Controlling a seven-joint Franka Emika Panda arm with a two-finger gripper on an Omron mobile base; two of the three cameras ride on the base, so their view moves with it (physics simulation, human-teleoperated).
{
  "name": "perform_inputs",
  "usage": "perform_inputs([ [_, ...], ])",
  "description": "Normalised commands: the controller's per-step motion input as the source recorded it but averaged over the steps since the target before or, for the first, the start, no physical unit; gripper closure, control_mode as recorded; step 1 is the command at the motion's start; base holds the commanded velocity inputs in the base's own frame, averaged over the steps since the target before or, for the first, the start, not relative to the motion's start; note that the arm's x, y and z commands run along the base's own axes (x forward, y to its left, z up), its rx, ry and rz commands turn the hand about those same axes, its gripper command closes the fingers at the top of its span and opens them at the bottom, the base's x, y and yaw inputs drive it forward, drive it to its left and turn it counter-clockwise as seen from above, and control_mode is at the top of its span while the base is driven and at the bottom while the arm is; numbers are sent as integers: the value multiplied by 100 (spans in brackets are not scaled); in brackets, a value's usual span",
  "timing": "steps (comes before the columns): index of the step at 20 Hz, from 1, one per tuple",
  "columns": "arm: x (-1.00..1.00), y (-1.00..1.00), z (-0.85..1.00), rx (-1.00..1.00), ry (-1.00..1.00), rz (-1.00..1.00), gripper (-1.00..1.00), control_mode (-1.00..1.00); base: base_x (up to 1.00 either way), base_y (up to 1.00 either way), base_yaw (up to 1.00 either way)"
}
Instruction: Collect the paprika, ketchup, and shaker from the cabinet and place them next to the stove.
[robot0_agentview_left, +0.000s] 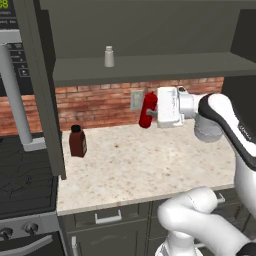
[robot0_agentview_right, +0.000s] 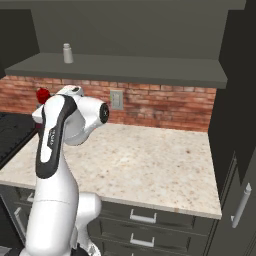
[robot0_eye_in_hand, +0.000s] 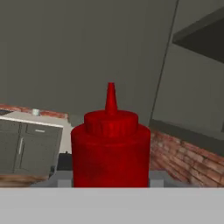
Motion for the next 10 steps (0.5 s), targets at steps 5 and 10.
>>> perform_inputs([
  [5,-55,59,-63,-5,0,32,100,-100,0,0,0],
  [10,-4,58,-42,-2,3,20,100,-100,0,0,0],
])
